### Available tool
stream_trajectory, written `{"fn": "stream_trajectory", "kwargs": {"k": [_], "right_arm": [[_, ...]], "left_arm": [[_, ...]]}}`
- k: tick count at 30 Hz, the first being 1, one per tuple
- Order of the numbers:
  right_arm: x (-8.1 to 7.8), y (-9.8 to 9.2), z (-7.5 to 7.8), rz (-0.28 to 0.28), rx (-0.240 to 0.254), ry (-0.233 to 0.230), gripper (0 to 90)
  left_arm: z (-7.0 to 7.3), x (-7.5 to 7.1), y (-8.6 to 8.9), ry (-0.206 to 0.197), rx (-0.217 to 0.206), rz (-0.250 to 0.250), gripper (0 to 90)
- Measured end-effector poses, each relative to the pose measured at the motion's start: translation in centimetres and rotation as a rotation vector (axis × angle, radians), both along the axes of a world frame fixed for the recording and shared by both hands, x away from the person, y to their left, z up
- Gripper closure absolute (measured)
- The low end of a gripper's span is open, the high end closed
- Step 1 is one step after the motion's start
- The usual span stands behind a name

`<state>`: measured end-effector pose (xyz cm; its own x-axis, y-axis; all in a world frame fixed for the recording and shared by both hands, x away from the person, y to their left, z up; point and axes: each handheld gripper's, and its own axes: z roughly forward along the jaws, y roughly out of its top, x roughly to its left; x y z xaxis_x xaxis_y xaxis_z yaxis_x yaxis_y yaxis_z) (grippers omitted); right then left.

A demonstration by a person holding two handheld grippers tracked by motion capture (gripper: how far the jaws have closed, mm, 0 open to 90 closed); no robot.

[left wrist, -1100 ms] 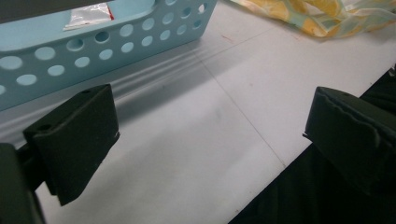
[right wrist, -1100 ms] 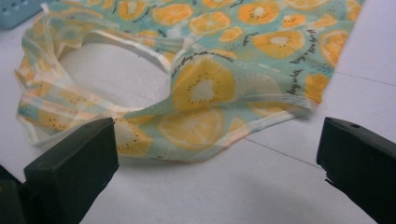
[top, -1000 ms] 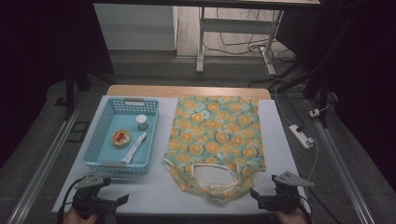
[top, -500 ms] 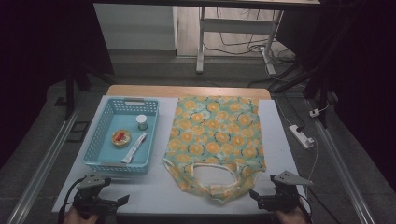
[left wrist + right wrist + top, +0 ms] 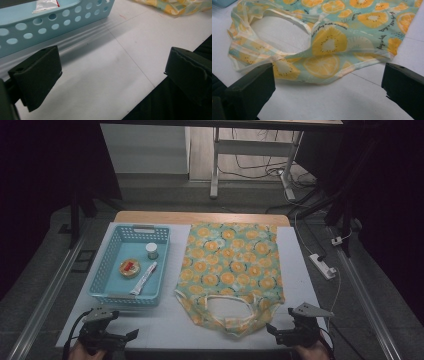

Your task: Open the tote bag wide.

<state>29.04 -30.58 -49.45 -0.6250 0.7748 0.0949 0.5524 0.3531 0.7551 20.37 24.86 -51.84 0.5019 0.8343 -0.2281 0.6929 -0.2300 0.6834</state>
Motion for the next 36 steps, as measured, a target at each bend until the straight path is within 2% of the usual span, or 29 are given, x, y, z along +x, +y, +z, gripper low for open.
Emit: {"fn": "stream_trajectory", "kwargs": {"k": [2, 11, 18, 21, 28, 36], "right_arm": [[0.0, 0.2, 0.0, 0.015, -0.017, -0.001, 0.0], [0.1, 1.0, 0.0, 0.046, -0.008, -0.011, 0.0], [0.3, 2.2, 0.7, 0.108, -0.013, -0.012, 0.0], [0.5, 2.8, 0.9, 0.137, -0.029, 0.001, 0.0], [0.8, 4.4, 1.2, 0.164, -0.088, 0.011, 0.0], [1.3, 6.1, 1.5, 0.217, -0.112, 0.032, 0.0]], "left_arm": [[0.0, 0.0, 0.0, 0.001, 0.002, -0.002, 1.0], [0.0, 0.0, -0.1, -0.003, 0.012, -0.002, 1.0], [0.0, 0.0, 0.0, -0.001, 0.009, 0.002, 1.0], [0.0, 0.0, 0.0, 0.000, 0.008, 0.005, 1.0], [0.0, 0.0, 0.0, 0.001, 0.008, 0.007, 1.1], [0.0, 0.0, 0.0, 0.004, 0.009, 0.008, 1.1]]}}
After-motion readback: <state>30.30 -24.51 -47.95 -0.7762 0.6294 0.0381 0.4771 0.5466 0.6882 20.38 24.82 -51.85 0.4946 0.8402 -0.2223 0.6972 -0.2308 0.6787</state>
